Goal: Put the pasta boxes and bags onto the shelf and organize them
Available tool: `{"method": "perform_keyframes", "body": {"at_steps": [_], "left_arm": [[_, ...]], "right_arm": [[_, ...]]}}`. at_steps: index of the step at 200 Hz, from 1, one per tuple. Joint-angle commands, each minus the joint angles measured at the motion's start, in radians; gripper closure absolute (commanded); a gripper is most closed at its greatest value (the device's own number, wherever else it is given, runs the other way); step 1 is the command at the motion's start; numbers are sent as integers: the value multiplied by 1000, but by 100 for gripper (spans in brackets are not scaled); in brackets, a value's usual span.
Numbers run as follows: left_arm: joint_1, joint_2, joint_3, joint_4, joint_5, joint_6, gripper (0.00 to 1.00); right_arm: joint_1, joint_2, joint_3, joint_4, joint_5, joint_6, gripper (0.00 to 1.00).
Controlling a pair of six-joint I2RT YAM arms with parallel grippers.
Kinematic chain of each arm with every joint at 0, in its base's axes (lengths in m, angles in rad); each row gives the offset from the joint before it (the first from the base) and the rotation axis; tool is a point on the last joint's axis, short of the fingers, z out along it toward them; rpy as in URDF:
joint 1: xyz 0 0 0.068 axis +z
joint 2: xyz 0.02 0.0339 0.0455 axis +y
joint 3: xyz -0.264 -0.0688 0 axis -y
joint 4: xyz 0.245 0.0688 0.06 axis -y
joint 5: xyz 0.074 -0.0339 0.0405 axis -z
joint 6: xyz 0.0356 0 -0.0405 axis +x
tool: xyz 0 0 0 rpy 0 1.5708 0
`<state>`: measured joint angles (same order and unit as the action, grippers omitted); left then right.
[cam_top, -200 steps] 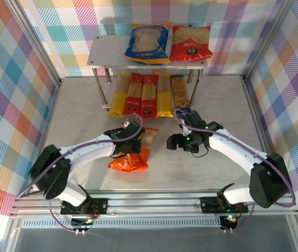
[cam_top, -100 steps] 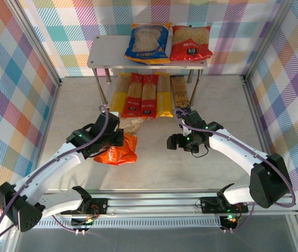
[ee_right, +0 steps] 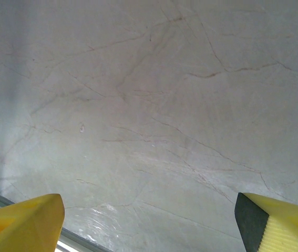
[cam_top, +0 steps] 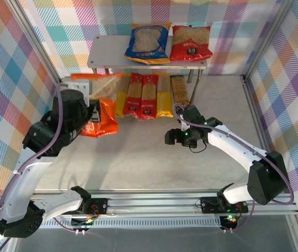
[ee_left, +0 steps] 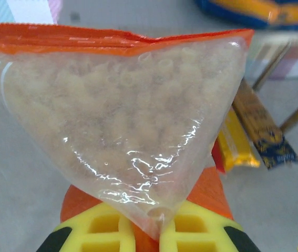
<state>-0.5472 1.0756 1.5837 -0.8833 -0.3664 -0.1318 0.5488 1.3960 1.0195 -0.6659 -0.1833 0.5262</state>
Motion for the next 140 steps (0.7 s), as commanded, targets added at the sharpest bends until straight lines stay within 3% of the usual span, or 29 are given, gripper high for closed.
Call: {"method": "perform_keyframes", "body": {"at_steps": [1, 67, 110, 140], "left_arm": [[33, 99, 181, 182, -40, 132, 100], [159, 489, 652, 284, 30, 218, 100], [203, 613, 725, 467, 33, 266, 100], [220, 734, 861, 490, 43, 301, 100]], "right_arm": [[-6, 19, 44, -29, -17, -30, 15], [-6, 35, 73, -43, -24, -45, 15], [-6, 51, 87, -46, -21, -53, 14], [-6, 69, 97, -46, -24, -52, 14]]}}
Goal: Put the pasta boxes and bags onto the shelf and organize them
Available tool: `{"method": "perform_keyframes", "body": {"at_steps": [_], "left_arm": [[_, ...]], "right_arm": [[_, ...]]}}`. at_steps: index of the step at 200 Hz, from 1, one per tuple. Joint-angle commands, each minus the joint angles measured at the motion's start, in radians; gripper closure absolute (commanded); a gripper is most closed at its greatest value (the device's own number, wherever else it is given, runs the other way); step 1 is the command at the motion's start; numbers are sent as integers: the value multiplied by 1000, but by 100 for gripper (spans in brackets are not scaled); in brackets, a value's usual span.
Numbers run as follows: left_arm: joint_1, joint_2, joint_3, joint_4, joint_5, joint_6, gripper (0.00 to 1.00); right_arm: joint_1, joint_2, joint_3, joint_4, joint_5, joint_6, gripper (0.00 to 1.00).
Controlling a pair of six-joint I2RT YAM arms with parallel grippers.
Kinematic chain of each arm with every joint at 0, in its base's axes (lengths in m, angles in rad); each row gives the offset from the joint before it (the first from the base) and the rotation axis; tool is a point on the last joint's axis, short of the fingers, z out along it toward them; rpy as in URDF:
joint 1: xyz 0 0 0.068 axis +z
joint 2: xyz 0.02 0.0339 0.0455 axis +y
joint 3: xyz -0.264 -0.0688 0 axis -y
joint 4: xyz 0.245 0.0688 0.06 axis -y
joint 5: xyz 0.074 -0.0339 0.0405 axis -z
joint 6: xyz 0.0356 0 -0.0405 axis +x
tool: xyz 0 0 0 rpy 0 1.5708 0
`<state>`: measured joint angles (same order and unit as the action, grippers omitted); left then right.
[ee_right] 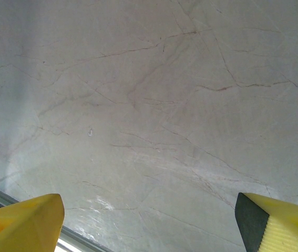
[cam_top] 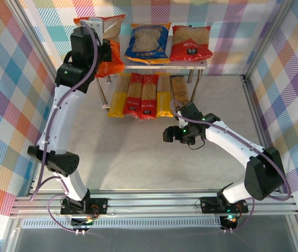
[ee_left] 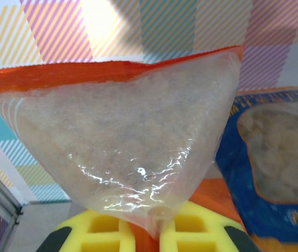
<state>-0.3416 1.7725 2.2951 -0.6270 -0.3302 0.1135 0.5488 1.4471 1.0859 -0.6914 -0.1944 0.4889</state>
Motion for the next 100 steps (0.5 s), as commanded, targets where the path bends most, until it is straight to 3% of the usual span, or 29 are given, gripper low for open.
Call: {"method": "perform_keyframes", "body": {"at_steps": [1, 30, 100], "left_arm": [[15, 44, 156, 232, 6, 57, 100], [25, 129, 239, 262, 35, 74, 100], [50, 206, 242, 296, 44, 100, 100]], "right_arm": [[-6, 19, 31, -20, -13, -15, 14], [-6, 30, 31, -20, -8, -16, 14], [-8, 60, 41, -25, -6, -19, 14]]}}
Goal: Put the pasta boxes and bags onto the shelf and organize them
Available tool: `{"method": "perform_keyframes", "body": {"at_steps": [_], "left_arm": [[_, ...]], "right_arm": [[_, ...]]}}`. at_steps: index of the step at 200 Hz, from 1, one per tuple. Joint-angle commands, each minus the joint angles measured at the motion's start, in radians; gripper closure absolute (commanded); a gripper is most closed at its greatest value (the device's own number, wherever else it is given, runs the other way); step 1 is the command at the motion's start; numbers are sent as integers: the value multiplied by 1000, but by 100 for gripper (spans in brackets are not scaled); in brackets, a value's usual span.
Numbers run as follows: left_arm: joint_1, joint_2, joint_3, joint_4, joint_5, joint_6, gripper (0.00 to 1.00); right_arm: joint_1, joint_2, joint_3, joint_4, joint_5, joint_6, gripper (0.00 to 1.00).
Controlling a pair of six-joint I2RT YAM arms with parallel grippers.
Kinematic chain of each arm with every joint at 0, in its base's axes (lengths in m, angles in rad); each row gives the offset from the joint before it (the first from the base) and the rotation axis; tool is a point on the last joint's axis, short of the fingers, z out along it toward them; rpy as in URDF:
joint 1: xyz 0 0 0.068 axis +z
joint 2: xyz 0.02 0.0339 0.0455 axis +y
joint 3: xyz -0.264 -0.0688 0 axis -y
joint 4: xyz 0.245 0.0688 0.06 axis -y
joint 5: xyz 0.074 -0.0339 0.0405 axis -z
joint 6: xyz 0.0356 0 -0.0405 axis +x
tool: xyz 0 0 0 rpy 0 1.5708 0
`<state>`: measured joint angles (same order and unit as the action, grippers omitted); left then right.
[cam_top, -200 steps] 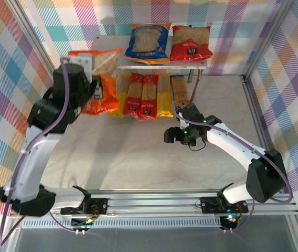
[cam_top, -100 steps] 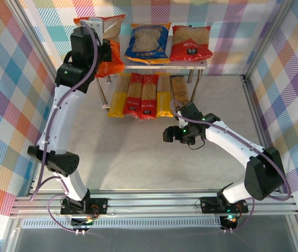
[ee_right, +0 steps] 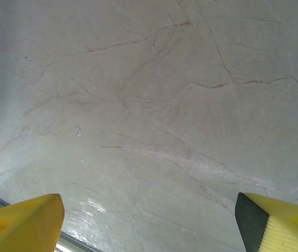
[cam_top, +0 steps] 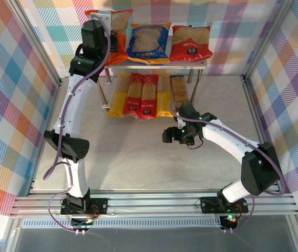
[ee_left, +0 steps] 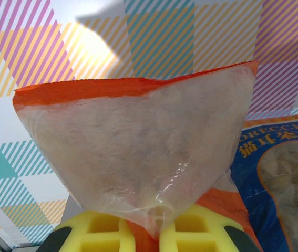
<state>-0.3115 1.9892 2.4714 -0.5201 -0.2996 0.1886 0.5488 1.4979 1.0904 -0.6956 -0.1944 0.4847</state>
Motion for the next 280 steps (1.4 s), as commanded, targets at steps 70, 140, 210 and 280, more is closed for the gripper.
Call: {"method": "perform_keyframes", "body": {"at_steps": [70, 140, 210, 280], "left_arm": [[22, 52, 54, 172, -18, -7, 100], [22, 71, 2, 153, -134, -69, 100], [17, 80, -18, 83, -88, -119, 87], [17, 33, -138, 148, -70, -150, 30]], "right_arm": [[-8, 11, 28, -18, -5, -9, 14], [-9, -1, 12, -17, -2, -8, 14], [-10, -12, 2, -13, -3, -6, 14], [-9, -27, -13, -6, 8, -3, 14]]}}
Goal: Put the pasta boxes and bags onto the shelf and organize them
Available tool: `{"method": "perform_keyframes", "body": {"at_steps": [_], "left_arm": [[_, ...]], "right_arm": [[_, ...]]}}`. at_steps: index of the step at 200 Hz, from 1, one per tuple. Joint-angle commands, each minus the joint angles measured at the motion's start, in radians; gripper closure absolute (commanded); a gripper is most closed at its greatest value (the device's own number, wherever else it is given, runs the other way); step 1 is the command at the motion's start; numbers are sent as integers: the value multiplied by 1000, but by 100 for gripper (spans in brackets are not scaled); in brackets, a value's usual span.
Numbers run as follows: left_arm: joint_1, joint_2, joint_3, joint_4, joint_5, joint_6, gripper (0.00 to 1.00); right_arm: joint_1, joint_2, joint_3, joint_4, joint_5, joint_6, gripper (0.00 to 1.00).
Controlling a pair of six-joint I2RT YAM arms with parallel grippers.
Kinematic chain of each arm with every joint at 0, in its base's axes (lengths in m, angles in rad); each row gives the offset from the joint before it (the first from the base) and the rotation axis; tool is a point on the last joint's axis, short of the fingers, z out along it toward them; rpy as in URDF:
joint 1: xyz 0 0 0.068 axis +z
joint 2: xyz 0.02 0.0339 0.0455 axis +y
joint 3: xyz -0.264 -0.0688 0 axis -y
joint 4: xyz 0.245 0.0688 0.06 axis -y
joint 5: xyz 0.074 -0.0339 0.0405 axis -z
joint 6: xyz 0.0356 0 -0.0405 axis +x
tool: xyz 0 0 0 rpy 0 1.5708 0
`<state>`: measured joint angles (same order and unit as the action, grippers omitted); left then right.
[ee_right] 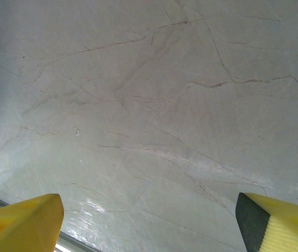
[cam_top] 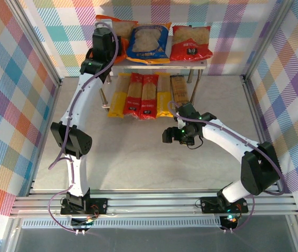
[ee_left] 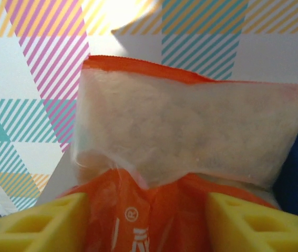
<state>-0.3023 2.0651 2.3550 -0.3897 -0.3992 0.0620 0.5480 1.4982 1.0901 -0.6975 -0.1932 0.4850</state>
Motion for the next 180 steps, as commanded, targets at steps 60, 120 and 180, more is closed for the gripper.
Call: {"method": "perform_keyframes", "body": {"at_steps": [60, 120, 180], "left_arm": [[9, -93, -41, 56, 51, -12, 9], [3, -212, -143, 180, 57, -4, 5], [-15, -448, -345, 212, -38, 61, 17]], "right_arm": [[-10, -137, -63, 109, 77, 15, 9], [-24, -303, -84, 111, 267, 6, 4], [-100, -371, -75, 89, 385, 25, 13]]}}
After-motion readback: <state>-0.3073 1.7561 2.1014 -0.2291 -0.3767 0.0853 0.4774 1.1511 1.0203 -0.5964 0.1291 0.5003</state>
